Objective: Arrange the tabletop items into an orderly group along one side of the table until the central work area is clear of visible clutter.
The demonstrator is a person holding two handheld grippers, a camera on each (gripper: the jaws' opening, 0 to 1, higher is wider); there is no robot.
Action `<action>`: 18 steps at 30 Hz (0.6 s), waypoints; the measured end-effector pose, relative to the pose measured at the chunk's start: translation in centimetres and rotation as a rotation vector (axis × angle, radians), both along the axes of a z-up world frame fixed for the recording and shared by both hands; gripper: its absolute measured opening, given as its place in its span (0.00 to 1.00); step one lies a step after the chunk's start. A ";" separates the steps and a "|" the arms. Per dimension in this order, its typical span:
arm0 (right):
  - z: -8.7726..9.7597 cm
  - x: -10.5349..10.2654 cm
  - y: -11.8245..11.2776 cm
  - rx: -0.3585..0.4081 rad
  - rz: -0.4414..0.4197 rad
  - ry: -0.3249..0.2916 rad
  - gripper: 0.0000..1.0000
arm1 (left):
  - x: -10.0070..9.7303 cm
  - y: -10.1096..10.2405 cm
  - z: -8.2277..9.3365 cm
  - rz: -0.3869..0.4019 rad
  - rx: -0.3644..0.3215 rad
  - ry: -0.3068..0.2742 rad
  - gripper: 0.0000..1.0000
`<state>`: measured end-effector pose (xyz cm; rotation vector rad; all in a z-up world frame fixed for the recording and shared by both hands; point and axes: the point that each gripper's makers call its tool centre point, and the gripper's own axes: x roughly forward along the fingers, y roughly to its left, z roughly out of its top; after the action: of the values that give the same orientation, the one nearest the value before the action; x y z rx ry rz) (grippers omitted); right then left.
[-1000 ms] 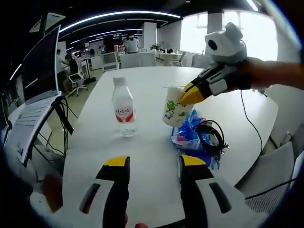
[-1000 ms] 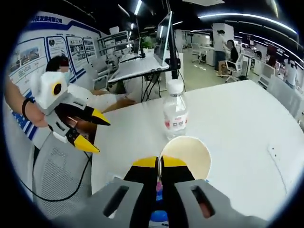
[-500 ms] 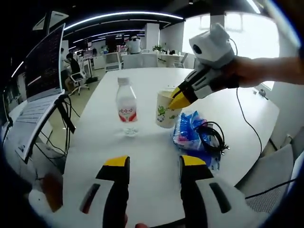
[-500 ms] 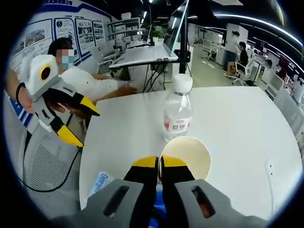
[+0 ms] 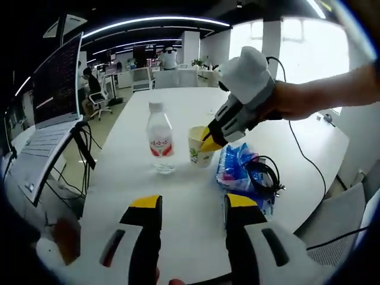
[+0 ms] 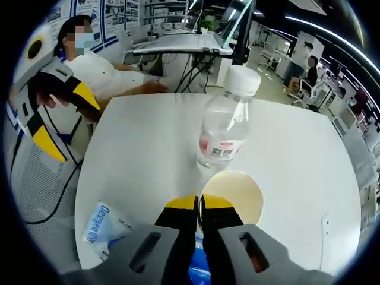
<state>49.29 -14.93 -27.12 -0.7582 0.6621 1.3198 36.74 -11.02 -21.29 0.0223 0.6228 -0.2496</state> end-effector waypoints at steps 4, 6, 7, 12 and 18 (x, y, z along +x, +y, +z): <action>-0.7 0.0 0.3 -0.010 -0.005 0.001 0.00 | -0.2 0.2 0.1 0.005 0.000 0.000 0.41; -1.0 0.1 0.3 -0.021 -0.008 -0.006 0.00 | -0.3 0.2 0.1 0.007 0.001 0.002 0.41; -1.1 0.2 0.3 -0.025 -0.006 -0.013 0.00 | -0.4 0.3 0.1 0.008 0.002 0.002 0.41; -1.5 0.5 0.4 -0.038 -0.003 -0.020 0.00 | -0.7 0.5 -0.1 0.014 0.001 0.006 0.41; -1.8 0.8 0.5 -0.037 -0.016 -0.015 0.00 | -0.7 0.7 -0.3 0.018 0.001 0.008 0.41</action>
<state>50.07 -14.42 -28.90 -0.7899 0.6809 1.2892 36.06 -10.36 -21.58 0.0168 0.6311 -0.2320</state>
